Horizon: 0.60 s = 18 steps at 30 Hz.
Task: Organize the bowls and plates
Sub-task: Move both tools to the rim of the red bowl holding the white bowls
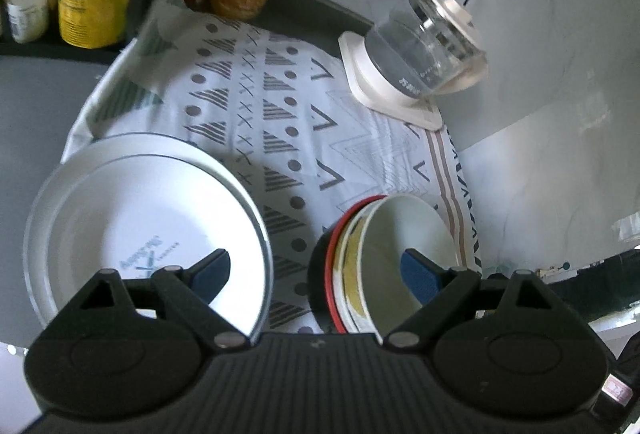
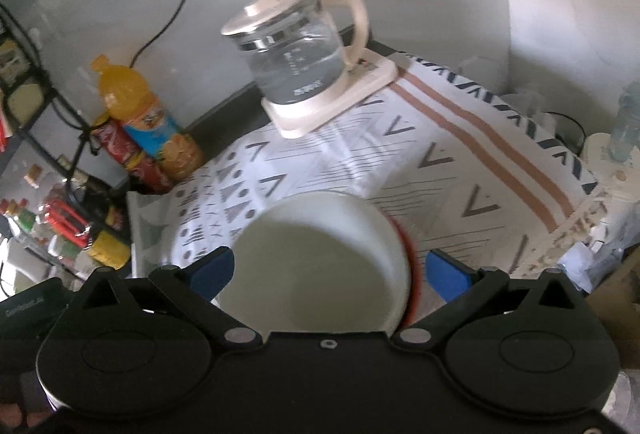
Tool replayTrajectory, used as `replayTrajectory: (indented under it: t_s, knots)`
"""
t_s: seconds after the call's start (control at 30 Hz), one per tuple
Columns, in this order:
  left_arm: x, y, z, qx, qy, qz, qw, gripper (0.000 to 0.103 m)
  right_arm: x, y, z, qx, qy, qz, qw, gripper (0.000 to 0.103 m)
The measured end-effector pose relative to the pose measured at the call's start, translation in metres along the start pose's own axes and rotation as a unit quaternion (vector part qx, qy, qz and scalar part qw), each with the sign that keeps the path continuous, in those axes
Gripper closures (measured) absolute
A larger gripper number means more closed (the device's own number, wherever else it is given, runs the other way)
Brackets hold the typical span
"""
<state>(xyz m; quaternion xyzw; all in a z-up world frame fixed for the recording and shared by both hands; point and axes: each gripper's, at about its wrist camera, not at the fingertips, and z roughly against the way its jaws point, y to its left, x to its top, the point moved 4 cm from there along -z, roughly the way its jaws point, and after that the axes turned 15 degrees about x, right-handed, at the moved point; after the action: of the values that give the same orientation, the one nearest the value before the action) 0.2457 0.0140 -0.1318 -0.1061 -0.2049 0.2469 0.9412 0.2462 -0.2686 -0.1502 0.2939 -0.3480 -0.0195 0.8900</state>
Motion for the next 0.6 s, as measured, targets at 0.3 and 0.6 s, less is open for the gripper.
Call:
replayTrajectory:
  t_s: [0.3,0.6]
  knots:
    - [0.001,-0.020,-0.029,0.000,0.016,0.002,0.9999,0.016,-0.004,-0.034,-0.017,-0.008,0.028,-0.015,0.999,0.001]
    - [0.002,-0.030,-0.066,0.024,0.053,0.012,0.9982,0.047,-0.009,-0.054,-0.056,0.016,0.094,-0.024,0.995,0.023]
